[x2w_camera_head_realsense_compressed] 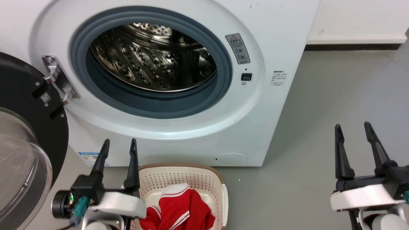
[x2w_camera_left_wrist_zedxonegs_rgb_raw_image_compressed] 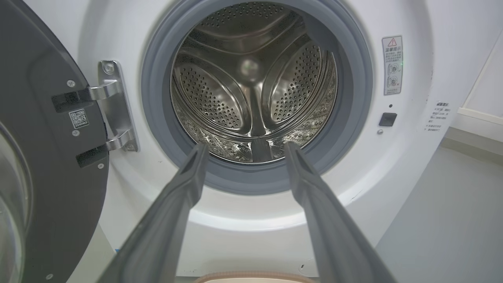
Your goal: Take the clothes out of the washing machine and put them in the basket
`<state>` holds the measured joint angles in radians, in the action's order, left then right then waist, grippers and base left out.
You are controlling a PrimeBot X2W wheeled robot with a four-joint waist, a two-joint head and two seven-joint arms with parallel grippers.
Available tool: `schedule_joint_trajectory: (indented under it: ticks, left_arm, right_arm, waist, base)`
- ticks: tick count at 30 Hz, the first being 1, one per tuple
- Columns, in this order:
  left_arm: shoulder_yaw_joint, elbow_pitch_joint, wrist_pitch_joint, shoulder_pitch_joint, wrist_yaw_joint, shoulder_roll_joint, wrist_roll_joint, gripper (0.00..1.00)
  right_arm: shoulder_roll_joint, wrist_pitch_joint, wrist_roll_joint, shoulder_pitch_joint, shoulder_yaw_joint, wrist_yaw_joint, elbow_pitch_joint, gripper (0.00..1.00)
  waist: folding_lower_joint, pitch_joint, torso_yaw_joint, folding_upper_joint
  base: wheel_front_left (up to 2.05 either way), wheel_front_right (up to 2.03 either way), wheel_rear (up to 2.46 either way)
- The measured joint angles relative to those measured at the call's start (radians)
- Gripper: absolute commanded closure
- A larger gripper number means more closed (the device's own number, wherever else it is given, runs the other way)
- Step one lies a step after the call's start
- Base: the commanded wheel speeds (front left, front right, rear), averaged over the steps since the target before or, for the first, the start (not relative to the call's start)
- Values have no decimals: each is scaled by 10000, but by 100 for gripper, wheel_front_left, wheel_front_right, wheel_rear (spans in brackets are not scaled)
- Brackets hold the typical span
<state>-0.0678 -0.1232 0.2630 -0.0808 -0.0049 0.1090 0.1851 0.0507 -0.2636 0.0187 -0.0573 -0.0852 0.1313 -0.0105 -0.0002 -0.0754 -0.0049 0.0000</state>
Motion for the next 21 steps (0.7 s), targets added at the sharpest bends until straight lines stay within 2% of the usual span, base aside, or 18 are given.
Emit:
schedule_joint_trajectory:
  ticks: [7, 21]
  left_arm:
    - [159, 113, 0, 954, -29, -297, -481, 0]
    - [472, -10, 0, 1153, -127, -470, -876, 0]
  right_arm:
    - [0, 0, 88, 549, 117, 0, 6, 0]
    - [0, 0, 263, 778, 249, 0, -29, 0]
  waist:
    - [0, 560, 52, 0]
    - [1, 702, -117, 0]
  base:
    - [0, 0, 0]
    - [0, 0, 0]
